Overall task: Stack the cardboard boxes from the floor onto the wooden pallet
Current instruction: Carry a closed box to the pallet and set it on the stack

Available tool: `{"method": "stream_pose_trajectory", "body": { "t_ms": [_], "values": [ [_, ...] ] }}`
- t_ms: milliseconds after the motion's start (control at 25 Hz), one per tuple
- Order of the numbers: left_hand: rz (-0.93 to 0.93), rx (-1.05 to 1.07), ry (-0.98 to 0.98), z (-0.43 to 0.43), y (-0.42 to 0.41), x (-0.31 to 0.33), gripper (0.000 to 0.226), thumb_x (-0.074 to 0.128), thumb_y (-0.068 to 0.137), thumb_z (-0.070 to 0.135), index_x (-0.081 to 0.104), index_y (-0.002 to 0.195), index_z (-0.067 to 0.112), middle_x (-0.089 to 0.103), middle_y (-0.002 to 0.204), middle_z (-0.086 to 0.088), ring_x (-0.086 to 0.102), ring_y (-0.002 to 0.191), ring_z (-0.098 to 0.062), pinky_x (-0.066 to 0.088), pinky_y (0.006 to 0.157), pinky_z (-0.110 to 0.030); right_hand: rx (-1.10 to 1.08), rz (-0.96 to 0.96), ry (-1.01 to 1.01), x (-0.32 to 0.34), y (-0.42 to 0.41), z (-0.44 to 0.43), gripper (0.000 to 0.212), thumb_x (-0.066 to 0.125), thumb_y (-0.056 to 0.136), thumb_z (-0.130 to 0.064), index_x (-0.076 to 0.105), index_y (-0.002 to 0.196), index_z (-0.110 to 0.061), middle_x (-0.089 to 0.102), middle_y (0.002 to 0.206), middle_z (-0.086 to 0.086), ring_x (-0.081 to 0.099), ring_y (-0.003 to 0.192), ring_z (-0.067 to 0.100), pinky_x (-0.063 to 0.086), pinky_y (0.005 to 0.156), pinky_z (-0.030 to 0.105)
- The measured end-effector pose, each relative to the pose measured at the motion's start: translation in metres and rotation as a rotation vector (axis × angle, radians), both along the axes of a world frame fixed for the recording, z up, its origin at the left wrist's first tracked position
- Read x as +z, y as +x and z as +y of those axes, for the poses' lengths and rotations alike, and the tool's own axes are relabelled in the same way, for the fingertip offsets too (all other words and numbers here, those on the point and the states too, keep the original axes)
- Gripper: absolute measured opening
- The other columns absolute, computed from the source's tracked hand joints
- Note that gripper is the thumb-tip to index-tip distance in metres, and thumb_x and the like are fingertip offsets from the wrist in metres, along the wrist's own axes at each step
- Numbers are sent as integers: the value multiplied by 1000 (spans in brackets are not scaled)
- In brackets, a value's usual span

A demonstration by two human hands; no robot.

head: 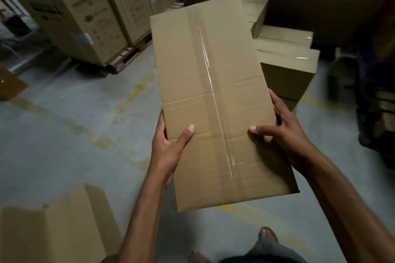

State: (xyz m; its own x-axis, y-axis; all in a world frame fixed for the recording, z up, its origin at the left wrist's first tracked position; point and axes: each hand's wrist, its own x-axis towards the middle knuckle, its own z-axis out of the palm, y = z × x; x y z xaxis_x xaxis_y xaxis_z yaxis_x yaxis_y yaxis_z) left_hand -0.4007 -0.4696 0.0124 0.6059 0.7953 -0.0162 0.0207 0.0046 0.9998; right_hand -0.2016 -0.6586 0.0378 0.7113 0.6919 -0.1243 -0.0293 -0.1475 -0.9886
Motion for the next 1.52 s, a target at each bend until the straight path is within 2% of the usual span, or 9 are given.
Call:
{"method": "stream_pose_trajectory", "body": {
  "t_ms": [200,360,640,760,960,1040,1200,1360,1520],
  "values": [
    [-33,-183,35,-85,112,24,76,81,88,24,42,151,40,68,129,16,68,116,-7,59,95,-36,-191,0,46,8,71,-112,93,74,83,2,36,154,-44,58,136,-11,58,120,12,53,89,33],
    [-42,-303,20,-151,208,32,80,81,88,24,38,155,37,68,130,14,67,117,-5,58,92,-26,-283,-13,59,24,140,-195,78,69,86,5,45,138,-50,61,121,-14,60,111,12,52,87,32],
    [-79,-391,19,-234,350,58,79,81,89,20,39,155,34,69,125,17,68,112,1,57,88,-19,-384,-98,19,51,265,-285,86,73,87,-4,34,156,-39,57,122,-19,57,110,7,46,83,29],
    [-71,-423,63,-242,409,63,82,81,88,25,37,156,36,64,131,22,65,113,7,55,92,-17,-436,-103,53,50,314,-299,89,75,86,-7,34,156,-43,58,133,-13,57,117,8,47,87,30],
    [-75,-493,57,-230,519,54,92,84,84,37,30,158,42,55,148,15,58,129,-4,50,110,-43,-495,-171,62,43,411,-297,92,81,82,-16,33,156,-44,54,141,-10,55,122,9,49,93,33],
    [-84,-509,60,-221,565,52,94,86,82,41,30,158,42,53,149,16,56,131,-3,49,111,-42,-515,-195,56,43,453,-290,96,82,75,-23,34,155,-45,54,144,-9,55,126,11,49,97,36],
    [-85,-564,54,-204,651,63,87,84,85,35,33,156,41,59,138,21,62,118,6,54,104,-33,-579,-192,58,47,531,-277,92,79,84,-9,34,156,-45,54,145,-9,54,129,14,47,105,41],
    [-57,-595,106,-194,737,76,83,84,84,36,38,153,41,62,132,23,63,112,9,55,97,-23,-637,-152,34,53,611,-273,86,78,86,-12,38,153,-47,58,140,-9,56,127,16,47,107,46],
    [-19,-572,75,-192,822,69,80,85,84,34,42,151,37,65,132,17,66,112,2,57,97,-29,-613,-105,13,53,701,-271,81,79,85,-12,45,149,-49,63,133,-13,59,122,13,49,101,37]
  ]
}}
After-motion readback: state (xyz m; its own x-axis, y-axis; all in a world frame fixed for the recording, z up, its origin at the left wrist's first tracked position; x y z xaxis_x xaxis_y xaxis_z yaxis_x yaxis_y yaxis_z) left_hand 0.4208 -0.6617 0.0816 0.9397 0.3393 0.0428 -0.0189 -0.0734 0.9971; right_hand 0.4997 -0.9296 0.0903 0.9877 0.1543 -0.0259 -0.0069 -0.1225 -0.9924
